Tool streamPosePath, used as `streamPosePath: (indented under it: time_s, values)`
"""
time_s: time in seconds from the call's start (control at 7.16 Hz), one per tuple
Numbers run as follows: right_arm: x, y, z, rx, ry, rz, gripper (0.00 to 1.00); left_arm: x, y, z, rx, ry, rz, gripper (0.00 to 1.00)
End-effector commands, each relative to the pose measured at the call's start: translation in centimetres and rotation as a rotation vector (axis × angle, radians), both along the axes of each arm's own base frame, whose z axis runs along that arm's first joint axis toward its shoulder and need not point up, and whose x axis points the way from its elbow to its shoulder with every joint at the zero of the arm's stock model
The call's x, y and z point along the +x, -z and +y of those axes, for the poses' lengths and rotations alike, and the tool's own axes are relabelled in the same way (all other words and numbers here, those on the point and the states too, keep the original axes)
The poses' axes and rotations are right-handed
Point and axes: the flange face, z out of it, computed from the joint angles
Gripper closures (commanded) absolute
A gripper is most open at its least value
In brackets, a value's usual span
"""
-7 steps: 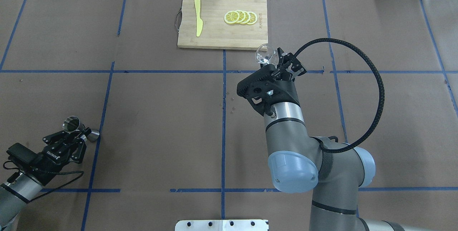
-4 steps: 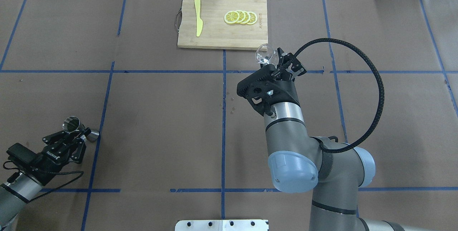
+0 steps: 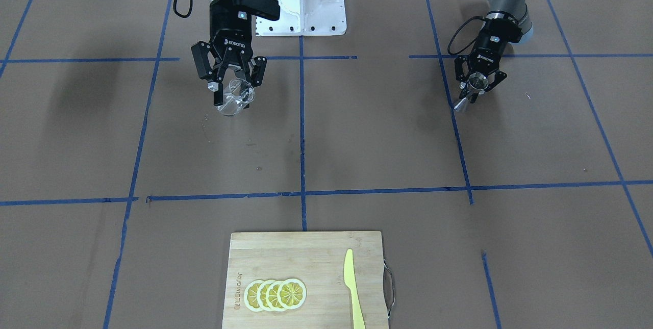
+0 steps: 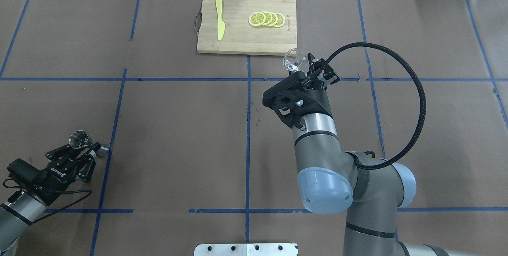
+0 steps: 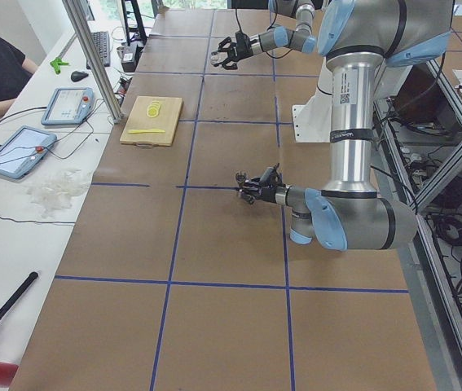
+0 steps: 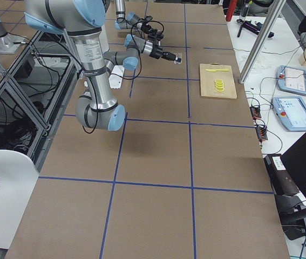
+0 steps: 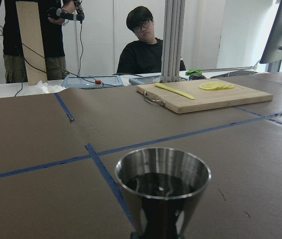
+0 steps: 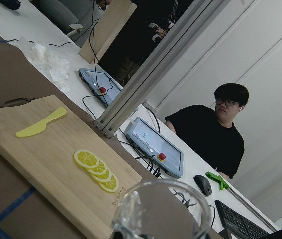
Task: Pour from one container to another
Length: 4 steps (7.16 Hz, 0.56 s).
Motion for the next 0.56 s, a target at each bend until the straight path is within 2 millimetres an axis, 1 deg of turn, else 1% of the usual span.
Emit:
streamPosePath:
  time_s: [0.0, 0.14, 0.28, 0.42]
  values:
    - [0.00, -0.01, -0.01, 0.000, 0.000, 0.000, 1.00, -0.04, -0.14, -0.01, 0.000, 0.003, -0.002, 0.53]
    - [0.05, 0.05, 0.00, 0.000, 0.000, -0.001, 1.00, -0.02, -0.20, 0.03, 0.000, 0.003, -0.004, 0.42]
    - [0.05, 0.05, 0.00, 0.000, 0.000, -0.001, 1.00, -0.03, -0.20, 0.04, 0.001, 0.003, -0.004, 0.18]
    - [0.05, 0.05, 0.00, 0.000, 0.000, -0.001, 1.00, -0.07, 0.14, -0.03, 0.001, 0.006, 0.010, 0.00]
